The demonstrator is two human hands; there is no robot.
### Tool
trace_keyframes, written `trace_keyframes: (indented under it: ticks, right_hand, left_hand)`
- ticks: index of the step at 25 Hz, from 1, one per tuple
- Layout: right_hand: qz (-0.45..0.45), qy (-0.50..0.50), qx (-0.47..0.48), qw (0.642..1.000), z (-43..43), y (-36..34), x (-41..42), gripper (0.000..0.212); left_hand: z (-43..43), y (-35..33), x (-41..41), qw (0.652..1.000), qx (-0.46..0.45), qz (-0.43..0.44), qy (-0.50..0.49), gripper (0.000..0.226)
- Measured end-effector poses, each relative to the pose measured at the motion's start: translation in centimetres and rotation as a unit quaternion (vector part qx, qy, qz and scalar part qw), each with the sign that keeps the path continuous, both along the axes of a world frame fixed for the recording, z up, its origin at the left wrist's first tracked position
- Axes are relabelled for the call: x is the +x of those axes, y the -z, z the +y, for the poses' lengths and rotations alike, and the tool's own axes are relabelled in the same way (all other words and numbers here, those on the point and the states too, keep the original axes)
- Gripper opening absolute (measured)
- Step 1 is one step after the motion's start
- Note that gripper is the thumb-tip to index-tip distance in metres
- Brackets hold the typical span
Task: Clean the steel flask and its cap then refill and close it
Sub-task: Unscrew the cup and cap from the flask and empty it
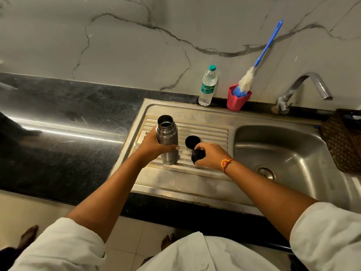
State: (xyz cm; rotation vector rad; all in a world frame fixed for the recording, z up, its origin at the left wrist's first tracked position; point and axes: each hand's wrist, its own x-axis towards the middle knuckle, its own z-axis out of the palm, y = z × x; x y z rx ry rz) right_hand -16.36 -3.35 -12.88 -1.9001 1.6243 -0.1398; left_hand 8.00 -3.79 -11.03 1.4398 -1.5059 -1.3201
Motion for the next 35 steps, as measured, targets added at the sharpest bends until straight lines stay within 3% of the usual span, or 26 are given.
trace_keyframes:
  ticks: [6,12,17,20,23,28,31,35]
  right_hand:
    - [0.032,-0.008,-0.035,0.999,0.4,1.9,0.4,0.056]
    - [0.019,0.020,-0.039,0.999,0.7,2.6,0.5,0.059]
    - [-0.014,0.046,-0.017,0.999,0.8,2.5,-0.1,0.075]
    - [-0.012,0.084,-0.071,0.994,0.9,1.8,-0.4,0.080]
    - [-0.077,0.079,-0.120,0.987,1.0,0.1,0.6,0.090]
    - [-0.166,-0.009,-0.073,0.983,0.6,-2.6,5.0,0.109]
    - [-0.230,-0.014,-0.070,0.971,0.0,-2.6,7.4,0.102]
    - [-0.286,0.033,-0.075,0.955,-0.6,-2.4,9.0,0.086]
  left_hand:
    - [0.2,0.5,-0.1,1.000,-0.007,-0.004,-0.009,0.067]
    - [0.2,0.6,0.0,1.000,-0.004,0.000,-0.005,0.067]
    - [0.3,0.8,0.0,1.000,-0.001,-0.007,-0.001,0.066]
    - [0.5,1.5,0.4,1.000,0.004,-0.026,0.007,0.074]
    - [0.8,2.3,1.0,0.998,0.002,-0.049,0.025,0.090]
    - [0.9,3.3,2.6,0.991,-0.038,-0.127,0.024,0.128]
    - [0.8,3.5,3.5,0.980,-0.057,-0.190,0.027,0.142]
    - [1.1,3.3,3.9,0.965,-0.099,-0.240,0.034,0.136]
